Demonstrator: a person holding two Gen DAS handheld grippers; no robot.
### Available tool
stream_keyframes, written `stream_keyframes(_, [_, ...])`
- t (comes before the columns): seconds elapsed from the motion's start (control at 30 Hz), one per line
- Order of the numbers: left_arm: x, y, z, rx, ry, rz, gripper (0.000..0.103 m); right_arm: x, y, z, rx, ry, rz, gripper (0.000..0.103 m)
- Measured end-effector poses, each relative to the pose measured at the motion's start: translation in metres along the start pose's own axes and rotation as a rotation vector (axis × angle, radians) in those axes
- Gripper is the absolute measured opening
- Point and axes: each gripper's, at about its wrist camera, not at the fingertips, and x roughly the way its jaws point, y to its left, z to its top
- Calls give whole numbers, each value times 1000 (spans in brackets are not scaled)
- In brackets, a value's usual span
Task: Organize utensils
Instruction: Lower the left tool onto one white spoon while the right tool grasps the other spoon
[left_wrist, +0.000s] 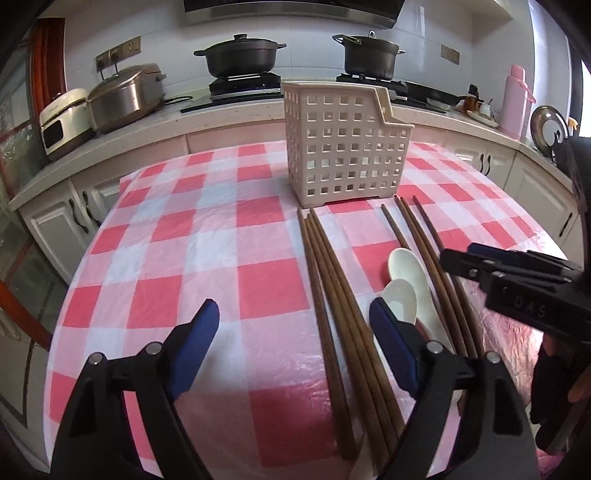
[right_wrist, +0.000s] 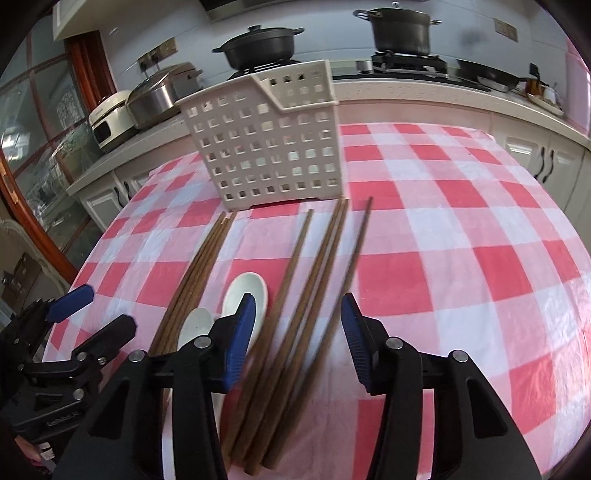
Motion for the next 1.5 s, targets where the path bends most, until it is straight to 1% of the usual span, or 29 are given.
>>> stream_keyframes(0.07, [2,4,0,-14,-6,5,81,6,7,2,-16,14,3,47])
stream_keyframes(0.13, [3,10,-1,-26,-10,25,81,10,15,4,-29,23,9,47])
stream_keyframes(0.27, [1,25,-3,-35,-23,85,91,22,32,7,-58,47,-4,46])
stream_keyframes(0.33, [-2,33,-3,-45,-31,91,94,28,36,8,-66,64,-22,44])
stream_keyframes(0.47, [-4,45,-6,-62,-39,91,95,35,45,9,-86,84,-41,40])
stream_keyframes(0.57, [-4,49,-8,-66,-42,88,97,37,55,11,-118,83,-51,39])
stream_keyframes(0.67, [-6,51,-10,-69,-43,79,96,43,57,13,-117,107,-56,39])
stream_keyframes(0.73, [-6,52,-10,-72,-42,65,96,47,55,13,-106,130,-49,34])
stream_keyframes(0.77, [-7,51,-10,-71,-43,57,96,48,52,12,-101,137,-47,24])
stream_keyframes(0.8, [-7,50,-10,-68,-43,50,96,48,51,11,-96,133,-49,16])
stream_keyframes(0.83, [-8,48,-10,-62,-43,44,96,45,49,11,-90,121,-54,15])
stream_keyframes(0.9, [-7,43,-9,-50,-39,29,95,39,45,10,-90,90,-58,8])
stream_keyframes(0.97, [-7,36,-7,-42,-37,11,95,30,41,11,-91,56,-58,8])
stream_keyframes(1.1, [0,19,2,-47,-26,-40,87,15,28,10,-68,0,-49,7])
stream_keyframes(1.17, [5,13,6,-62,-10,-67,80,7,17,10,-45,-29,-42,7])
stream_keyframes(1.23, [11,3,10,-77,14,-98,75,0,7,8,-32,-49,-32,7])
stream_keyframes(1.3, [16,-7,12,-81,30,-106,70,-5,-2,7,-25,-58,-30,7])
stream_keyframes(1.37, [21,-16,13,-75,44,-108,57,-9,-12,7,-17,-64,-14,7])
stream_keyframes(1.47, [27,-27,13,-62,69,-100,47,-14,-20,5,-21,-74,11,7])
stream_keyframes(1.5, [28,-29,12,-60,75,-98,46,-15,-20,4,-22,-75,20,7])
